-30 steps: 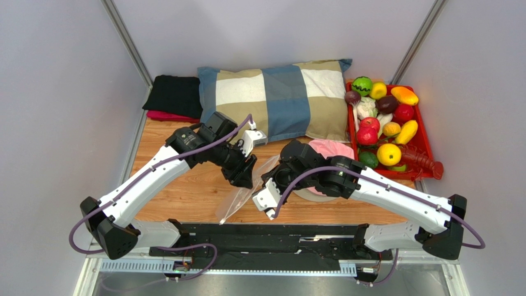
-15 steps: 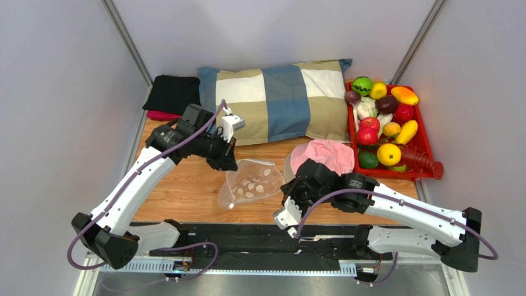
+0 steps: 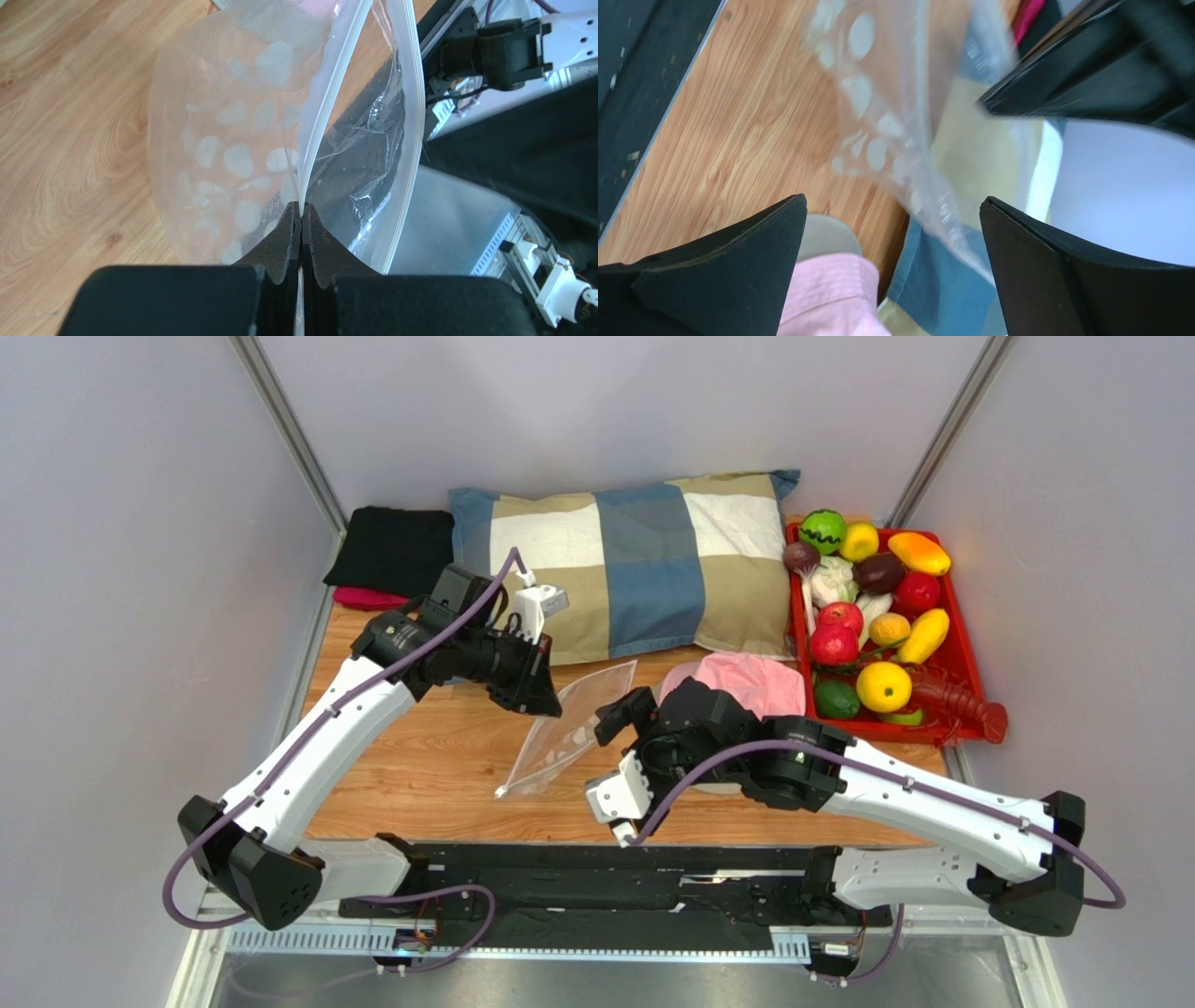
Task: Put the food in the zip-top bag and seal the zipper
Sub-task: Open the zipper of the food storage bag.
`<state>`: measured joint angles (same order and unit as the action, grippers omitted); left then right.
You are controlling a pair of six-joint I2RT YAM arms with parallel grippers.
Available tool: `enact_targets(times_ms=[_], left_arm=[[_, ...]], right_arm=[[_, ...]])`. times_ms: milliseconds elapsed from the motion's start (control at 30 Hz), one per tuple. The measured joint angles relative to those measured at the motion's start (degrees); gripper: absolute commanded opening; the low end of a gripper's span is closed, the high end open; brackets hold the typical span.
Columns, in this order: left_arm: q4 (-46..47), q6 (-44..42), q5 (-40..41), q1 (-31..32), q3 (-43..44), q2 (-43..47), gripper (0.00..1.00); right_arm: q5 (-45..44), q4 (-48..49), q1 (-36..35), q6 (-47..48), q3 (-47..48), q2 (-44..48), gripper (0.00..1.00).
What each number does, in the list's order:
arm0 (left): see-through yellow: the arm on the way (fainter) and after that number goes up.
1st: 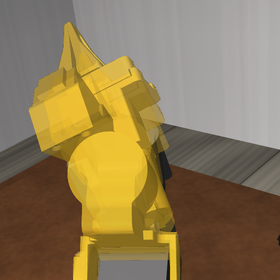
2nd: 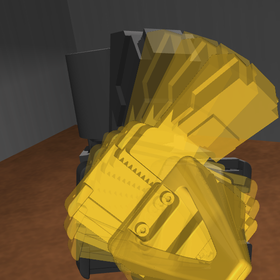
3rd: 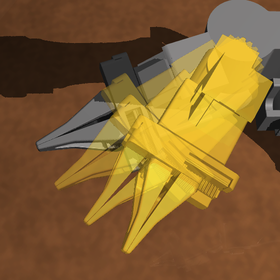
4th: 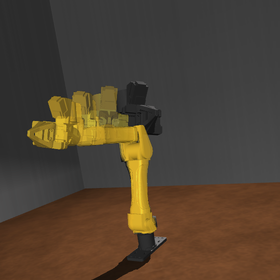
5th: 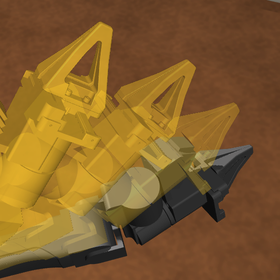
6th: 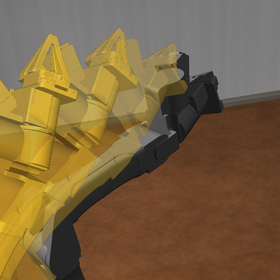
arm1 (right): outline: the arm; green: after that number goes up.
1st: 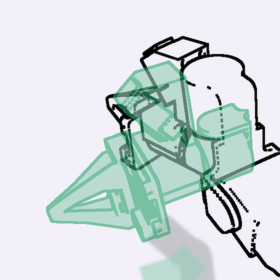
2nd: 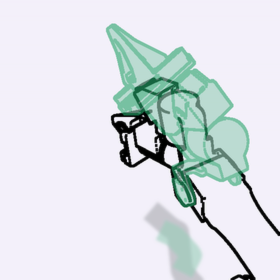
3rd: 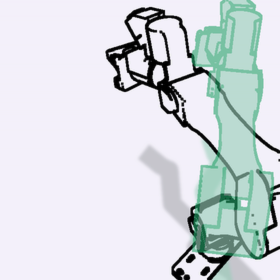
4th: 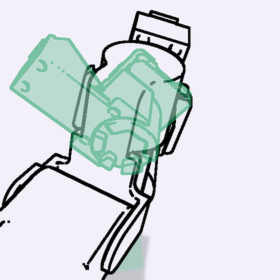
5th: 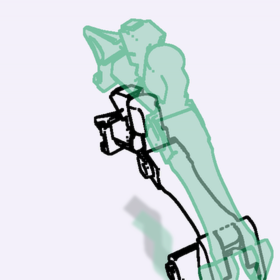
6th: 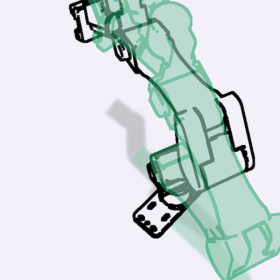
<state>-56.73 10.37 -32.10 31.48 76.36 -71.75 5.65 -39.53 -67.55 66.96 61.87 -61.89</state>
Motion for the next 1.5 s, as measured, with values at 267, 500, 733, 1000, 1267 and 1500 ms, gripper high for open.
enact_targets(times_ms=[267,500,733,1000,1267,1500], left_arm=[[3.06,5.03,2.89,1.79,1.03,-1.92,0.0],[3.04,6.69,6.34,1.09,1.07,-2.16,0.0],[-0.87,4.68,10.6,-8.94,1.09,1.62,0.0],[-7.41,1.18,6.03,-11.87,2.16,2.4,0.0],[-6.01,1.31,4.94,-12.9,2.14,2.08,0.0],[-2.58,6.36,7.5,-10.86,1.31,0.87,0.0]], right_arm=[[1.81,3.28,-1.66,-5.92,5.95,-5.11,0.89],[1.2,2.45,-2.47,-5.57,5.79,-11.8,0.07],[-2.4,-2.1,-1.92,-6.36,0.57,-5.99,0.0],[-3.85,2.27,0.9,-4.15,-6.88,1.97,0.0],[-4.96,1.14,1.64,-6.54,-6.05,-2.38,0.59],[-5.79,0.98,2.78,-9.51,-4.09,-3.89,0.8]])
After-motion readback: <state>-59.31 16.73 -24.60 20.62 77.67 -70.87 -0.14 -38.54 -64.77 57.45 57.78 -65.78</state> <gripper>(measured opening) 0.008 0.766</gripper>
